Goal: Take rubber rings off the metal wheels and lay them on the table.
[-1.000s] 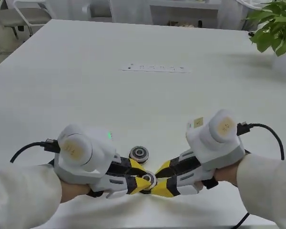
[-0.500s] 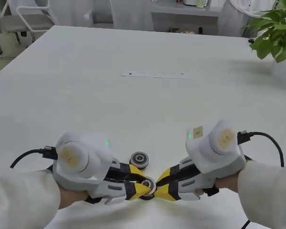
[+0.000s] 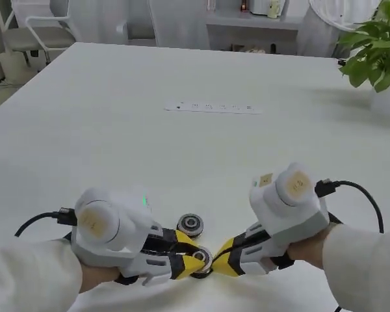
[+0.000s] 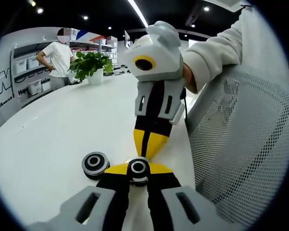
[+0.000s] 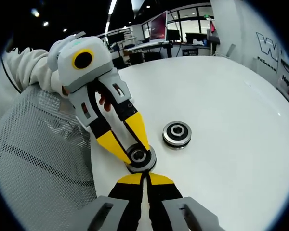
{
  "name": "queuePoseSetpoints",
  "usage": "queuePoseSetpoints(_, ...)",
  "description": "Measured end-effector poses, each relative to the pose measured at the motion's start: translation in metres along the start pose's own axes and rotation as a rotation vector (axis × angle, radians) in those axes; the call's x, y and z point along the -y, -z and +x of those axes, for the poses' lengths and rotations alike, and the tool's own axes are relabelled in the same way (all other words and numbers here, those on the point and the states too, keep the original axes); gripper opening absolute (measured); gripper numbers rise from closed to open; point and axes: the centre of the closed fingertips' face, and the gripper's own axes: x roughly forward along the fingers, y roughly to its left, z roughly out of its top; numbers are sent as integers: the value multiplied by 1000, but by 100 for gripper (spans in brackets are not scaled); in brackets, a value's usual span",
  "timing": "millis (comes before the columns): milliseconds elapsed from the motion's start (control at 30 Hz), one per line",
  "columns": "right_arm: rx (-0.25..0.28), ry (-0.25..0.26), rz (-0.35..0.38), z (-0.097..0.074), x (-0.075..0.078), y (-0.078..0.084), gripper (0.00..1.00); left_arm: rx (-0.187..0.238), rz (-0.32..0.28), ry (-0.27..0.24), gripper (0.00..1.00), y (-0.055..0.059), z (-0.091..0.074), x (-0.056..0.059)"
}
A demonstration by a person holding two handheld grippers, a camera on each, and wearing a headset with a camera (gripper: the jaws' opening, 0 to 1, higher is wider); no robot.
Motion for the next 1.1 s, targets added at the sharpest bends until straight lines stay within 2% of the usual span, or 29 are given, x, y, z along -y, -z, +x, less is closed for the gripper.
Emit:
queuePoseSetpoints(67, -1, -2, 15, 0, 1, 0, 0, 0, -1, 1, 8, 0, 0, 0)
queuePoseSetpoints(233, -18, -6, 162, 1, -1, 1, 0, -1, -4, -2, 8, 0, 0, -2)
queuePoseSetpoints(333, -20, -7, 199, 1, 2, 1, 0, 0, -5, -4, 8, 0, 0, -2)
queuePoseSetpoints(533, -20, 1, 228, -1, 0, 0, 0, -1, -2, -6, 8, 0, 0, -2)
queuePoseSetpoints(700, 11, -5, 273, -2, 2, 0, 0, 0, -3, -8, 8, 0, 0, -3)
queuePoseSetpoints(800, 32, 9, 298, -3, 6, -1, 0, 0, -4, -12, 8, 0, -1, -4)
queuePoseSetpoints(1000, 51, -10, 270, -4, 6, -3, 0, 0, -3, -14, 8, 1, 0, -4)
queuePoseSetpoints(1100, 52, -14, 303, -5, 7, -4, 0, 1, -4, -14, 8, 1, 0, -4)
